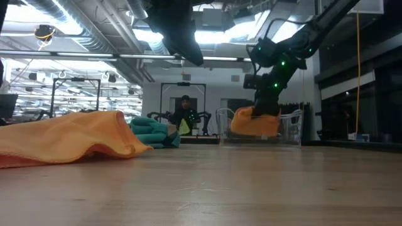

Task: Fold microfiber towels
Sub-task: Put the folded orange microfiber towel into the transparent bin

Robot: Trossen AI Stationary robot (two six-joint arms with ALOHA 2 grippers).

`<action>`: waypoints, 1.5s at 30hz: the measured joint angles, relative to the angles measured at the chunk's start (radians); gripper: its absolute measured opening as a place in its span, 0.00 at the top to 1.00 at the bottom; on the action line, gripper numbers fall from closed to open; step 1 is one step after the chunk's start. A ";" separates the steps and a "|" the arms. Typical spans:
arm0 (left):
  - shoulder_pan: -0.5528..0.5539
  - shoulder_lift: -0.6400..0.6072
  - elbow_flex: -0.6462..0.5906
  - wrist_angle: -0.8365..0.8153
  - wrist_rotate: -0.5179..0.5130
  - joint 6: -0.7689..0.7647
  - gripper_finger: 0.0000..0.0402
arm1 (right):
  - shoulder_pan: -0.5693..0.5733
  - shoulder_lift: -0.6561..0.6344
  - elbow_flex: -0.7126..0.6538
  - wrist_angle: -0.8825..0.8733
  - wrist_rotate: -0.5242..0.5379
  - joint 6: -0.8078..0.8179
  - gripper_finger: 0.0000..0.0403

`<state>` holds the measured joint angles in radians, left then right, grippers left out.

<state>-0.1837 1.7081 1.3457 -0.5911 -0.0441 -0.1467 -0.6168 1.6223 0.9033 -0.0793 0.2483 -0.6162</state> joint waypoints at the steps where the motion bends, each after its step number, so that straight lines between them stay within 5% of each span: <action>1: 0.000 0.000 0.000 0.000 0.000 0.000 0.89 | -0.002 0.006 0.000 -0.001 -0.013 0.001 0.95; 11: 0.000 0.000 0.000 0.000 0.000 0.000 0.89 | -0.016 0.021 0.000 0.010 -0.019 -0.015 0.87; 22: 0.000 0.000 0.000 0.000 0.000 0.000 0.89 | -0.029 0.020 0.000 -0.032 -0.147 0.010 0.86; 31: 0.000 0.000 0.000 0.000 0.000 0.000 0.89 | -0.029 0.019 0.000 0.009 0.009 -0.017 0.86; 37: 0.000 0.000 0.000 0.000 0.000 0.000 0.89 | -0.029 0.019 0.000 0.009 0.016 -0.018 0.85; 45: 0.000 0.000 0.000 0.000 0.000 0.000 0.89 | -0.029 0.018 0.000 0.017 0.015 -0.019 0.55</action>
<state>-0.1837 1.7081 1.3457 -0.5911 -0.0441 -0.1467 -0.6460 1.6402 0.9035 -0.0620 0.2631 -0.6350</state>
